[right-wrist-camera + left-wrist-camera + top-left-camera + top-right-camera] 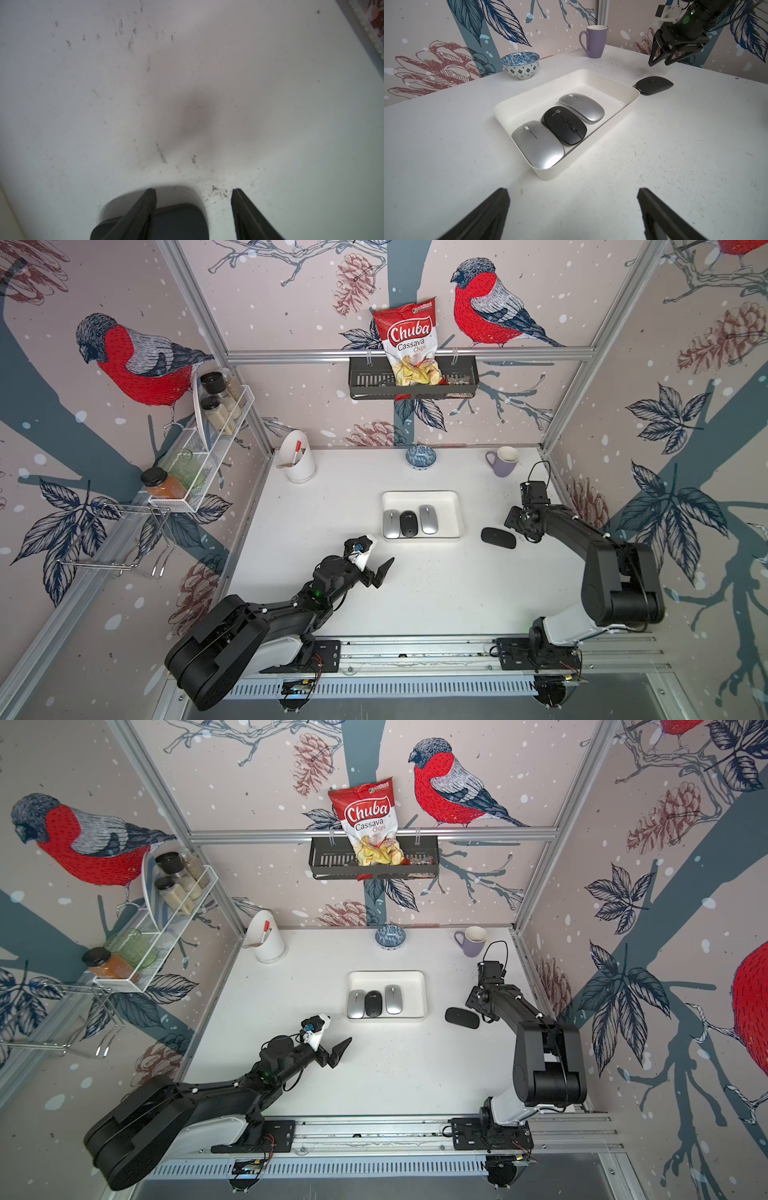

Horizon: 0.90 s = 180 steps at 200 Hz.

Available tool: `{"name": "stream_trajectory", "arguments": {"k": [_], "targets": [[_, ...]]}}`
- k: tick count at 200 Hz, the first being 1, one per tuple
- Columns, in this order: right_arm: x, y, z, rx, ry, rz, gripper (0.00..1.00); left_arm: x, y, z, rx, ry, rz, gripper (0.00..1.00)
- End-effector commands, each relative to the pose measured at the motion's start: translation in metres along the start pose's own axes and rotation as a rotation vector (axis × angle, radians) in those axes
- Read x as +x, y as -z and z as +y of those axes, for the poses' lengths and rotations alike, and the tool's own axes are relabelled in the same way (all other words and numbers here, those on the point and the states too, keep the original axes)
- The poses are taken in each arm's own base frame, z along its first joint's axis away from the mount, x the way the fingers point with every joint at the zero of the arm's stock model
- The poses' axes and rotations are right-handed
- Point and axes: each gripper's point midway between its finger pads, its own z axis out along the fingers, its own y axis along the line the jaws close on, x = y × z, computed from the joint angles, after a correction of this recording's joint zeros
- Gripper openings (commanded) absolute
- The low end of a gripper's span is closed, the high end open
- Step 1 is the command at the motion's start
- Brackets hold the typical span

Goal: Put the mouse in the storage box
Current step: Move the mouse to the center of the board.

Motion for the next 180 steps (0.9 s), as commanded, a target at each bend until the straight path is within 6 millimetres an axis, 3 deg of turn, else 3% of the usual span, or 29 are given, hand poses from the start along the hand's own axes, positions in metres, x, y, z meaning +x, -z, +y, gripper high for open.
{"name": "stream_trajectory", "arguments": {"k": [1, 22, 54, 93, 139, 180], "targets": [[-0.003, -0.014, -0.001, 0.024, -0.019, -0.003, 0.57, -0.003, -0.001, -0.001, 0.006, 0.009, -0.007, 0.99], [0.0, -0.025, 0.005, 0.016, -0.01, 0.024, 0.51, -0.003, -0.002, 0.0, 0.004, 0.011, -0.005, 0.99], [0.005, -0.025, 0.012, 0.028, 0.009, 0.029, 0.5, -0.003, -0.003, 0.0, 0.003, 0.013, 0.0, 0.99], [0.043, -0.025, 0.027, 0.021, 0.07, 0.105, 0.51, -0.002, -0.003, 0.0, 0.0, 0.015, 0.001, 0.99], [0.076, 0.0, 0.061, -0.047, 0.14, 0.135, 0.52, 0.001, -0.007, 0.001, -0.002, 0.022, 0.024, 0.99], [0.116, 0.008, 0.066, -0.084, 0.196, 0.23, 0.52, 0.001, -0.007, 0.001, 0.0, 0.024, 0.029, 0.99]]}}
